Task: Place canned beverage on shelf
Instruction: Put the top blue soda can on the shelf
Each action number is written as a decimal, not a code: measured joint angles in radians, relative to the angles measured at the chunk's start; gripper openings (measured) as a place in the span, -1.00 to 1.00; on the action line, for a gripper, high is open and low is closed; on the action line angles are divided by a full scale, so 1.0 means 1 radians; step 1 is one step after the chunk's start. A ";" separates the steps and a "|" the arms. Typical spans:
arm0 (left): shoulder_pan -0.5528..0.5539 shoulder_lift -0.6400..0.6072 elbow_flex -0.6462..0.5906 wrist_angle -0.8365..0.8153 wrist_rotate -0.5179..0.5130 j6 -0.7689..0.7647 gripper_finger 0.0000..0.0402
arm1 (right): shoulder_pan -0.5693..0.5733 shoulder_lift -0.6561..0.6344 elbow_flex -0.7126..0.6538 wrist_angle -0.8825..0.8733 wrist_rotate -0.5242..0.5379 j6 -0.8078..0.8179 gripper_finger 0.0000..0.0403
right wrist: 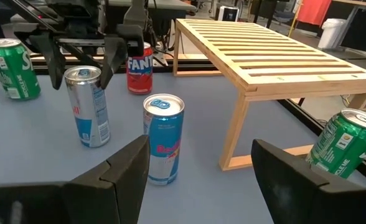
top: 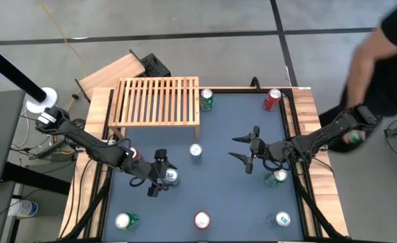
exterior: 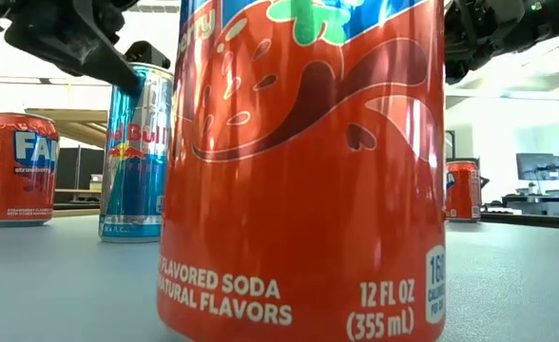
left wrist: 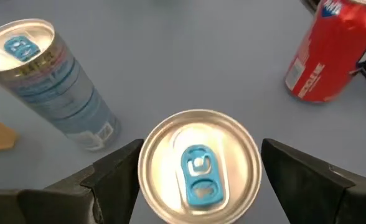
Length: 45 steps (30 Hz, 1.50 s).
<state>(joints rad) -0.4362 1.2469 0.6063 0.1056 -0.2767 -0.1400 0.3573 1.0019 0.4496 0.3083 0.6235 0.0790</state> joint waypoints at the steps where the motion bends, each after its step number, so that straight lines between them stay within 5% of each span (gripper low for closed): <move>1: 0.000 -0.002 -0.004 0.006 -0.004 -0.001 0.55 | 0.000 0.000 0.000 0.000 0.000 0.000 0.37; 9: 0.000 -0.002 -0.007 0.010 0.005 -0.003 0.51 | 0.000 0.000 0.000 0.006 0.000 0.000 0.37; 20: 0.001 -0.002 -0.007 0.015 -0.001 0.004 0.15 | 0.000 0.000 0.000 0.007 0.001 0.000 0.37; 25: 0.000 -0.004 -0.002 0.011 -0.009 0.017 0.13 | 0.000 0.000 0.000 0.007 0.001 0.001 0.37; 33: 0.026 -0.127 0.137 -0.147 -0.001 0.107 0.14 | 0.003 0.000 0.000 0.009 -0.013 0.003 0.37; 39: 0.140 -0.219 0.289 -0.284 -0.018 0.225 0.15 | 0.003 0.000 0.000 0.007 -0.019 0.002 0.37; 45: 0.371 -0.196 0.482 -0.446 0.114 0.350 0.16 | 0.003 0.000 0.000 0.007 -0.035 0.002 0.37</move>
<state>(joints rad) -0.0652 1.0513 1.0884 -0.3408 -0.1629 0.2097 0.3603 1.0023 0.4496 0.3157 0.5886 0.0812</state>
